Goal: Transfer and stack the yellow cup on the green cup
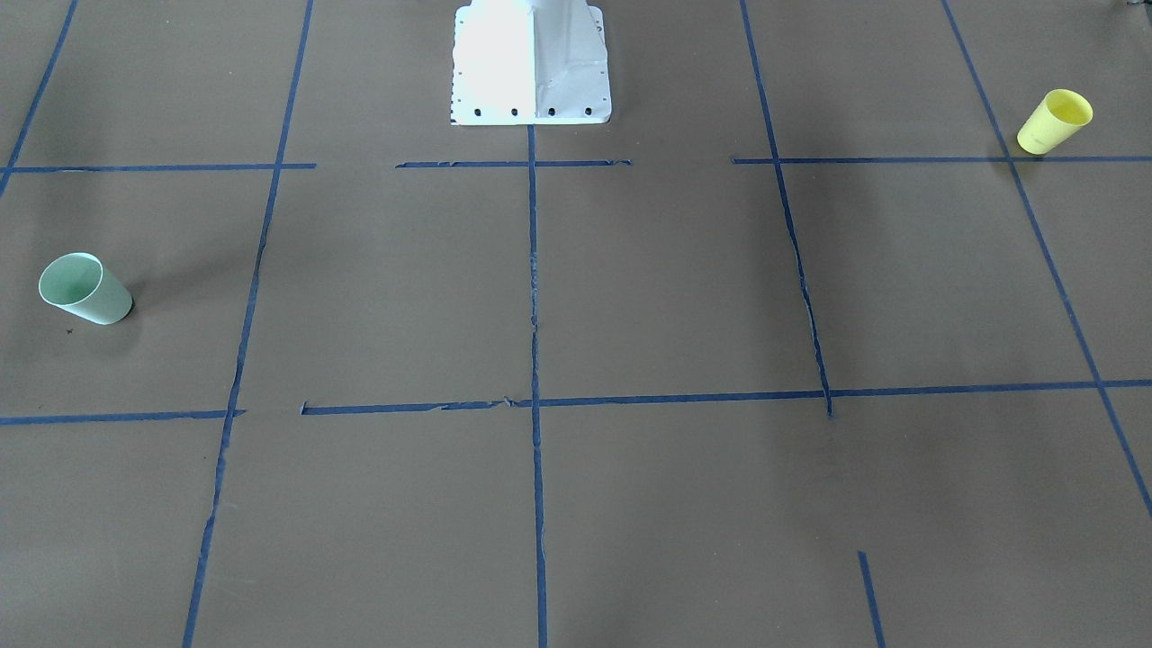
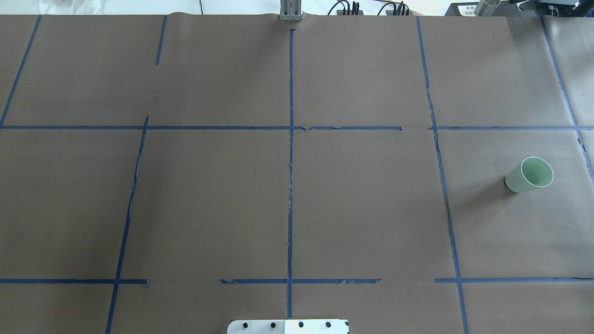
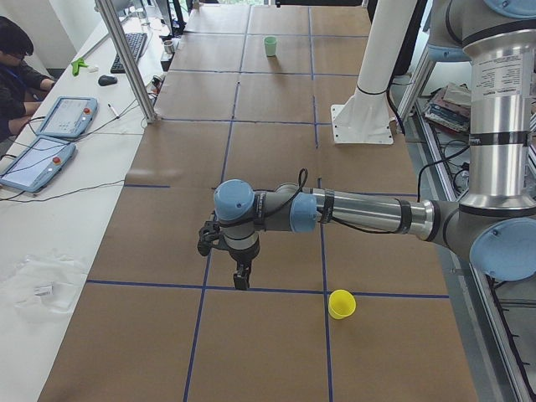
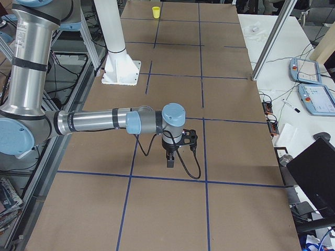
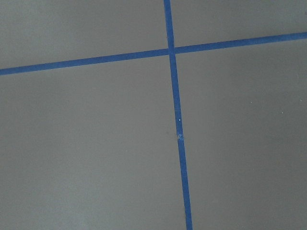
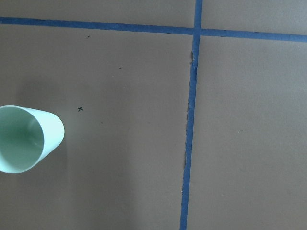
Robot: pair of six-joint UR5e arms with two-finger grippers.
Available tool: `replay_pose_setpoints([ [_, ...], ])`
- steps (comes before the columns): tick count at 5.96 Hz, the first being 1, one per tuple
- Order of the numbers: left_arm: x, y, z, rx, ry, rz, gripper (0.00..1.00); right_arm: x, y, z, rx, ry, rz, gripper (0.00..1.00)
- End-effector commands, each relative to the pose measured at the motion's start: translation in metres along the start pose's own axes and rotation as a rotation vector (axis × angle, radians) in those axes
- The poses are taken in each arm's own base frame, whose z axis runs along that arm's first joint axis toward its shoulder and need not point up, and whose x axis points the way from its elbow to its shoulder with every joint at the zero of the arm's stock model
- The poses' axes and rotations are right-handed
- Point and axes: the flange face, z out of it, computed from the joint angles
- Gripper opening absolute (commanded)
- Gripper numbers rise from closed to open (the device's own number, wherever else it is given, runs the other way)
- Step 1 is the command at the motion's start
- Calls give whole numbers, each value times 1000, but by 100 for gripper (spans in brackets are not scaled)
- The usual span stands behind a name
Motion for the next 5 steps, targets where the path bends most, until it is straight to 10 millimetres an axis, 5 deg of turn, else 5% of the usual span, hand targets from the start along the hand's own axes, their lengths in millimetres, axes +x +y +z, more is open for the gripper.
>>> replay_pose_setpoints([
  [1, 27, -37, -42, 104, -42, 74, 100, 0, 0, 0, 0, 0, 0, 100],
  [3, 32, -2, -36, 245, -83, -60, 100, -1, 0, -1, 2, -2, -4, 100],
  [5, 94, 25, -1, 303, -87, -237, 100, -1, 1, -1, 1, -2, -6, 100],
])
